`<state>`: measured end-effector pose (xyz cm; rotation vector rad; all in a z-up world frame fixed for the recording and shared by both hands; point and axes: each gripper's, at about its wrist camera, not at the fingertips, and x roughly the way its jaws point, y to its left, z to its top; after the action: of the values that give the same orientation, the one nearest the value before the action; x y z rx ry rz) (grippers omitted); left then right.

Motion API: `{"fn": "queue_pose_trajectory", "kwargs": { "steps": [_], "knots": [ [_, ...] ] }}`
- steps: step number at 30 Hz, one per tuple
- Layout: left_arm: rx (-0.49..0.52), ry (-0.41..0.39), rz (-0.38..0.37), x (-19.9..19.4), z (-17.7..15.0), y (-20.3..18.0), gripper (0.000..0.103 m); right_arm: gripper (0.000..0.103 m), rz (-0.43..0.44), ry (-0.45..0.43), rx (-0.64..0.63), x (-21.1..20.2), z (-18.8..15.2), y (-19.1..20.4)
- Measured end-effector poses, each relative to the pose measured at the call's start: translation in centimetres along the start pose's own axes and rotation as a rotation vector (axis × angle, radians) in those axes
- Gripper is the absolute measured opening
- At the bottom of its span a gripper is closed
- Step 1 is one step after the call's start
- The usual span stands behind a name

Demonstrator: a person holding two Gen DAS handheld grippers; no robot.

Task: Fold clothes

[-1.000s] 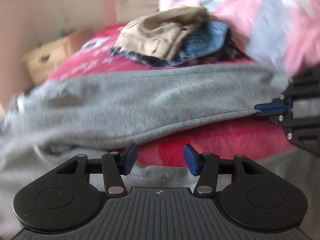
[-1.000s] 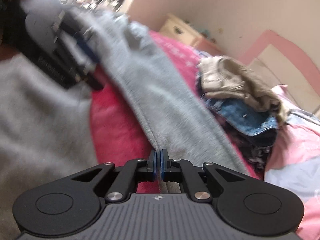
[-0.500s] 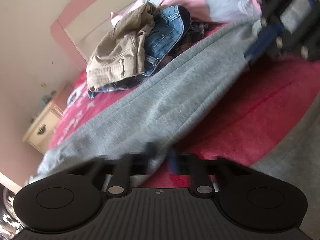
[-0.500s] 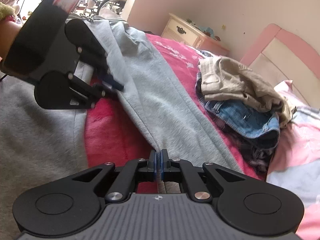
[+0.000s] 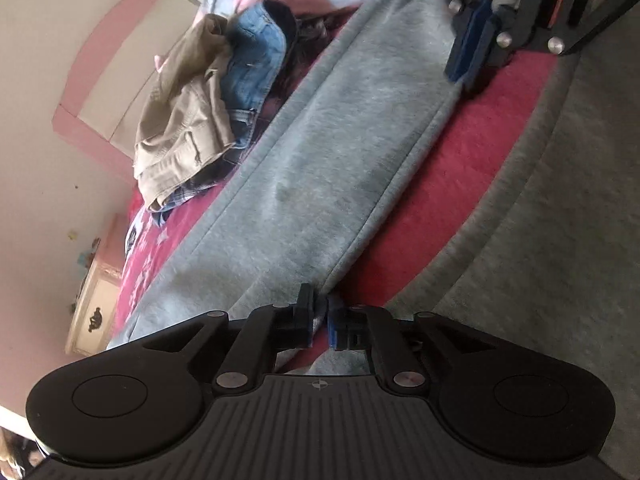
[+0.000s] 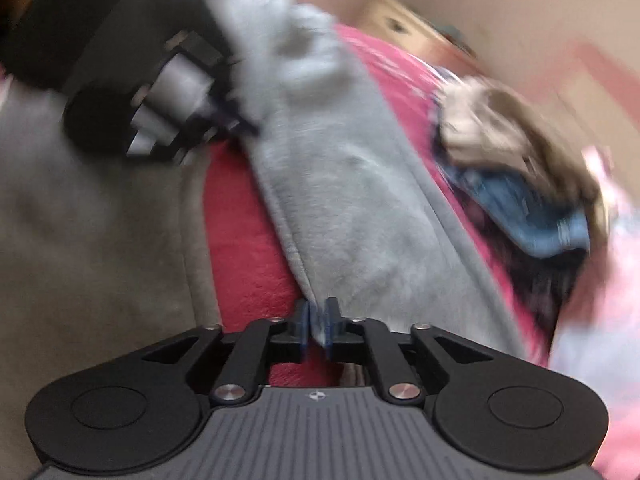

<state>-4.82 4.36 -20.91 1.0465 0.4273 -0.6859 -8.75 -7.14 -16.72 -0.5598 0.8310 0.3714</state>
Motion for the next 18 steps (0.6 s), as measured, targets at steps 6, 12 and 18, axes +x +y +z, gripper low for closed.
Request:
{"fn": "queue_pose_trajectory", "kwargs": {
  "steps": [6, 12, 18],
  "knots": [
    [-0.077, -0.002, -0.026, -1.9, 0.1, 1.4, 0.015, 0.022, 0.027, 0.047, 0.511, -5.2, -5.1, -4.8],
    [-0.224, -0.058, -0.084, -4.2, 1.2, 2.8, 0.016, 0.038, -0.106, -0.038, 1.036, -12.4, -11.9, -9.3],
    [-0.310, -0.125, -0.224, -3.9, 4.8, 0.6, 0.017, 0.054, -0.238, -0.150, 1.316, -13.7, -14.5, -12.0]
  ]
}}
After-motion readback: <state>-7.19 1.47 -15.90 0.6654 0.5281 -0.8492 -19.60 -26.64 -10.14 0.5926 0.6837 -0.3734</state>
